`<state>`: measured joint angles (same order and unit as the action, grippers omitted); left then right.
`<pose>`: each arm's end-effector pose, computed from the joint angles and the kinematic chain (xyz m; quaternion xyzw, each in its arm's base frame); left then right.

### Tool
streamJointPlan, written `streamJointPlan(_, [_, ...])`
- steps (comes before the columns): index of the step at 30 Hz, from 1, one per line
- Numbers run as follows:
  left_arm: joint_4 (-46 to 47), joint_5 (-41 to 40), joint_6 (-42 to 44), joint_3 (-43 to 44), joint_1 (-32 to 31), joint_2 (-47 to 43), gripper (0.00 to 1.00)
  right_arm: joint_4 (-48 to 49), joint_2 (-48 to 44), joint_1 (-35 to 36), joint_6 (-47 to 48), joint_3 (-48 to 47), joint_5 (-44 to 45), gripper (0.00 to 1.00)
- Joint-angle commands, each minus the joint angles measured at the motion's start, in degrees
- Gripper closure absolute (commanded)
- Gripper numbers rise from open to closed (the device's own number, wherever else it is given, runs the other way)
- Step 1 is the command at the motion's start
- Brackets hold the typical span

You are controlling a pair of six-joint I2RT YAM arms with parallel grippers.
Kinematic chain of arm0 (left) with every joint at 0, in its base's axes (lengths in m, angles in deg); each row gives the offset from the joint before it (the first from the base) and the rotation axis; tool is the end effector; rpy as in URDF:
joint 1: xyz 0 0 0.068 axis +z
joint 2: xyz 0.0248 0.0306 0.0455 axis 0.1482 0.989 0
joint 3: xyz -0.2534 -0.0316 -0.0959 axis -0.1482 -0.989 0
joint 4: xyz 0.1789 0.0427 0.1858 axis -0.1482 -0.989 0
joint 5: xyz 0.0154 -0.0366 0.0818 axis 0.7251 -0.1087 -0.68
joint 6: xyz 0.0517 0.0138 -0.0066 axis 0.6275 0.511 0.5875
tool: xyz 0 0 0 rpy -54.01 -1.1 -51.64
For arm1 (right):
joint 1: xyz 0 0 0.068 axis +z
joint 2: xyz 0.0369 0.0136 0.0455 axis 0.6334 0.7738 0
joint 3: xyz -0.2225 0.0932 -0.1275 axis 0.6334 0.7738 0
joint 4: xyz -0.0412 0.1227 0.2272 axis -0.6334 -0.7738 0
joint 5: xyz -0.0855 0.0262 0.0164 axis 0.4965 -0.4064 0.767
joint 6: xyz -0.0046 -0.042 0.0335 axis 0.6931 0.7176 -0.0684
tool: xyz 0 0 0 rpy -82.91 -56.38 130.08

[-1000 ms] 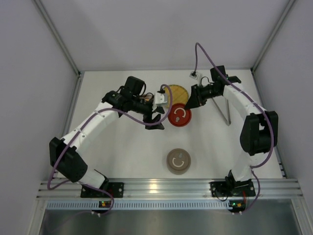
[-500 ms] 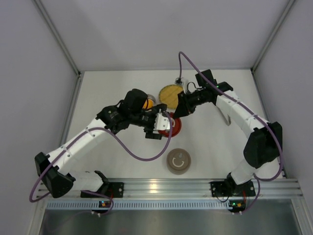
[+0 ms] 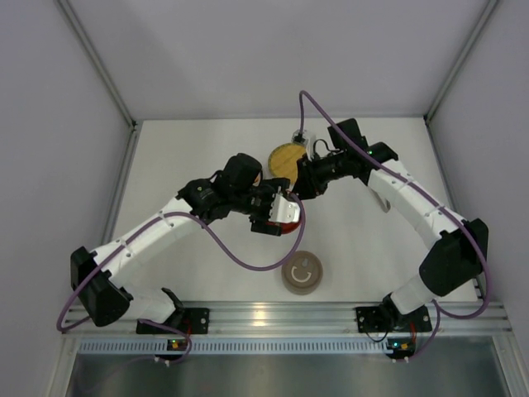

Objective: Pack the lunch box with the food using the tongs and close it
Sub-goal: Adjust the box lid.

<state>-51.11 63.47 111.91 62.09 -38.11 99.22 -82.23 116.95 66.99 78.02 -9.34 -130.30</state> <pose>0.1893 -0.2238 0.3472 0.7400 0.4959 -0.1863 0.4145 0.2753 0.1737 0.3379 -0.3719 0.7904 0.4254 0.2367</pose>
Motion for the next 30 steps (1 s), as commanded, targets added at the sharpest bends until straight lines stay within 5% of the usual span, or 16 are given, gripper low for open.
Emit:
streamJointPlan(1, [4.1, -1.5, 1.3, -0.5, -0.2, -0.1, 0.15, 2.4, -3.2, 1.7, -0.1, -0.1, 0.1, 1.00])
streamJointPlan(9, [2.0, -0.3, 2.0, 0.1, -0.2, 0.6, 0.16, 2.7, -3.8, 1.9, -0.1, -0.4, 0.3, 1.00])
streamJointPlan(30, [-9.3, 8.6, -1.4, 6.4, -1.4, 0.6, 0.53, 4.1, -5.5, 2.0, 2.5, -2.3, 9.6, 1.00])
